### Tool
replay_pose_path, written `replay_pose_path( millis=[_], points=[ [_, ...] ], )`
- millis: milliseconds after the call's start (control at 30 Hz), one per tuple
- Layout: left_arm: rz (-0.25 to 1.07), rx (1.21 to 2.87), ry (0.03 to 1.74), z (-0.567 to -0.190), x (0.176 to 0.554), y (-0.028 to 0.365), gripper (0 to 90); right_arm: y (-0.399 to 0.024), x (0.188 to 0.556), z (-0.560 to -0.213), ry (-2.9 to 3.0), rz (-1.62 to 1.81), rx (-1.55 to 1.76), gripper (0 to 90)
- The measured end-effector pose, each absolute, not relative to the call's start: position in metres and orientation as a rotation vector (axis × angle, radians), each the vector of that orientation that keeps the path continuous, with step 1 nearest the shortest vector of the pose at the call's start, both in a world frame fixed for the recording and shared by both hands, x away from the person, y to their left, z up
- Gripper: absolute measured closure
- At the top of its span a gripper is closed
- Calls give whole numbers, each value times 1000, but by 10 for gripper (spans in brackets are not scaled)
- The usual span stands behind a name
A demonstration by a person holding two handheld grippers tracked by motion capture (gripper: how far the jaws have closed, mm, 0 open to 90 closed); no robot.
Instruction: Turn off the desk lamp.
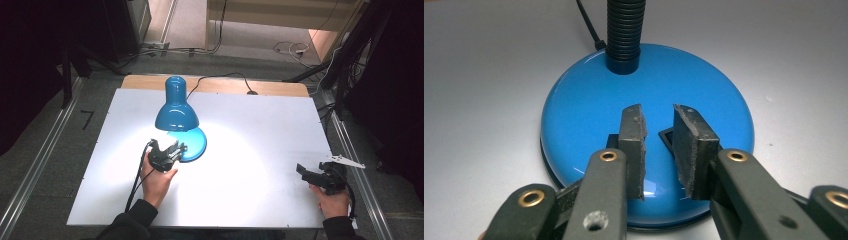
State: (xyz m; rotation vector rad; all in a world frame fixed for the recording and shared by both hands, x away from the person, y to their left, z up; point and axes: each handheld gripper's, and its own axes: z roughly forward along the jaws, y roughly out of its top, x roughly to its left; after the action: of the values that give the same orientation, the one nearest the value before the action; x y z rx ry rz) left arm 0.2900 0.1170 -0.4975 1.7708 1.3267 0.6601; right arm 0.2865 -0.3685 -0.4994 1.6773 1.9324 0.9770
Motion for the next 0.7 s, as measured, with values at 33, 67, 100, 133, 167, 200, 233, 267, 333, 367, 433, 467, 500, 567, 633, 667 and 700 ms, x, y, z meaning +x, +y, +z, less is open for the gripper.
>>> replay_pose_path(
  millis=[33, 67, 100, 133, 167, 200, 233, 267, 333, 367, 433, 467, 500, 567, 633, 667, 700],
  points=[
    [660, 1781, 1322, -497, 290, 117, 800, -369, 287, -499, 1930, 977, 1679, 64],
    [660, 1779, 1318, -498, 290, 116, 826, -369, 287, -499, 1930, 977, 1679, 64],
    [650, 1783, 1315, -498, 291, 115, 850, -369, 287, -499, 1929, 977, 1681, 64],
    [644, 1788, 1312, -498, 291, 115, 869, -369, 286, -499, 1929, 977, 1681, 64],
    [644, 1788, 1312, -498, 291, 115, 888, -369, 286, -499, 1929, 977, 1679, 64],
    [633, 1793, 1308, -498, 292, 115, 900, -369, 286, -499, 1928, 978, 1680, 64],
    [633, 1793, 1308, -498, 292, 115, 900, -369, 286, -499, 1928, 978, 1680, 64],
    [633, 1789, 1308, -498, 292, 114, 900, -369, 286, -499, 1929, 978, 1680, 64],
    [641, 1800, 1306, -498, 293, 114, 900, -369, 286, -499, 1928, 976, 1683, 64],
    [637, 1806, 1305, -498, 293, 114, 900, -369, 287, -499, 1928, 979, 1681, 64],
    [633, 1805, 1304, -499, 294, 112, 900, -369, 287, -499, 1929, 979, 1681, 64],
    [633, 1805, 1304, -499, 294, 112, 900, -369, 287, -499, 1929, 979, 1681, 64],
    [632, 1806, 1303, -499, 295, 112, 900, -369, 287, -499, 1929, 979, 1681, 64],
    [631, 1806, 1303, -500, 295, 111, 900, -369, 287, -499, 1929, 979, 1680, 64],
    [627, 1807, 1306, -500, 296, 111, 900, -369, 287, -499, 1929, 980, 1682, 64],
    [627, 1807, 1306, -500, 296, 111, 900, -369, 286, -499, 1929, 980, 1681, 64],
    [628, 1804, 1307, -500, 296, 110, 900, -369, 286, -499, 1929, 980, 1681, 64]
  ],
)
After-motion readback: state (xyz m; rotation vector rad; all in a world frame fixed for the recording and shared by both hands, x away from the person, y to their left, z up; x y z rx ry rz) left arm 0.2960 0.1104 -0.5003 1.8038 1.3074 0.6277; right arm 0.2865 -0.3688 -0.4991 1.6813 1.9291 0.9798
